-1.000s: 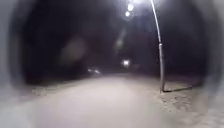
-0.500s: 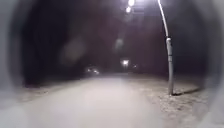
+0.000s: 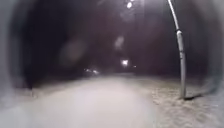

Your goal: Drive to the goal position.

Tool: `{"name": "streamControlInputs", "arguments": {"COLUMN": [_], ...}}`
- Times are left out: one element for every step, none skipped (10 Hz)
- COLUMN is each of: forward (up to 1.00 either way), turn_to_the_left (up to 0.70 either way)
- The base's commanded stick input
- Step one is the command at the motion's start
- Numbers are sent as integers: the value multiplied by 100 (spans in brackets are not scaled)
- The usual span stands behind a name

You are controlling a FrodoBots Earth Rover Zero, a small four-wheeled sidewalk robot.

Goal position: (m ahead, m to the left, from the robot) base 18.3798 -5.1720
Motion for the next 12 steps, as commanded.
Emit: {"name": "streamControlInputs", "arguments": {"forward": [100,100,100,100,100,100,100,100,100,100,100,100], "turn_to_the_left": [0,0,0,0,0,0,0,0,0,0,0,0]}}
